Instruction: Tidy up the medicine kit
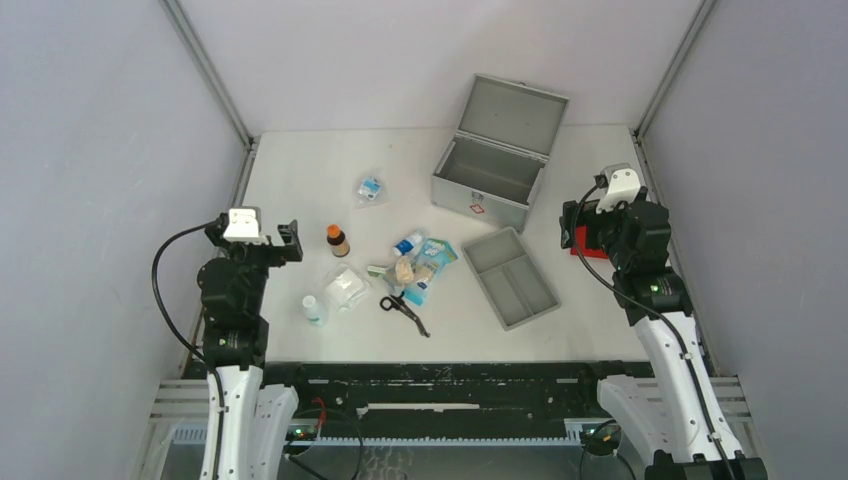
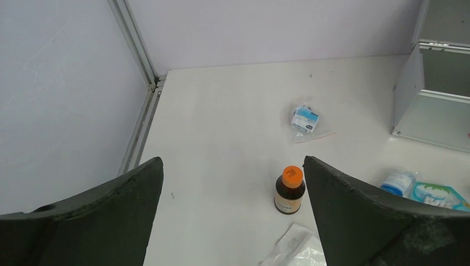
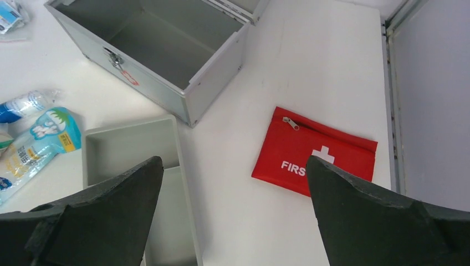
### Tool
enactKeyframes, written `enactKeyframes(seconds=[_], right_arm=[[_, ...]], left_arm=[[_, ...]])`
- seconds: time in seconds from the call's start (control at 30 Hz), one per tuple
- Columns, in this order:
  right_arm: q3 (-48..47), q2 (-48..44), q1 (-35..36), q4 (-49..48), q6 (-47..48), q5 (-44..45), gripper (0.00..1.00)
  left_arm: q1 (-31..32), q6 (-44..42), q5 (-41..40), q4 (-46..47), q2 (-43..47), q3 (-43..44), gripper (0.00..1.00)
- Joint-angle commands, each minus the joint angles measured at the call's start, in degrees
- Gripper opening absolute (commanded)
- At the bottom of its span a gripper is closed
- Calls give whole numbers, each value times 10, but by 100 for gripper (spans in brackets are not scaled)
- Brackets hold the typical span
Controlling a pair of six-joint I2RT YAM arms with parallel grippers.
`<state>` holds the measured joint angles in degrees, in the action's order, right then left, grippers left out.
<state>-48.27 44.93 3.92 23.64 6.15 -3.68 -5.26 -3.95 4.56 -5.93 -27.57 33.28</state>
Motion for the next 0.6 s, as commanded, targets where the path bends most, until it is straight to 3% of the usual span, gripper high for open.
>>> enactKeyframes(seconds=[0.0, 0.57], right_arm=[[-15, -11, 11, -42, -9, -13, 100], [-11, -11, 16, -69, -2, 9, 100]], left_arm=[[-10, 17, 32, 46, 7, 1, 100], [-14, 21, 41, 66, 11, 0, 100]])
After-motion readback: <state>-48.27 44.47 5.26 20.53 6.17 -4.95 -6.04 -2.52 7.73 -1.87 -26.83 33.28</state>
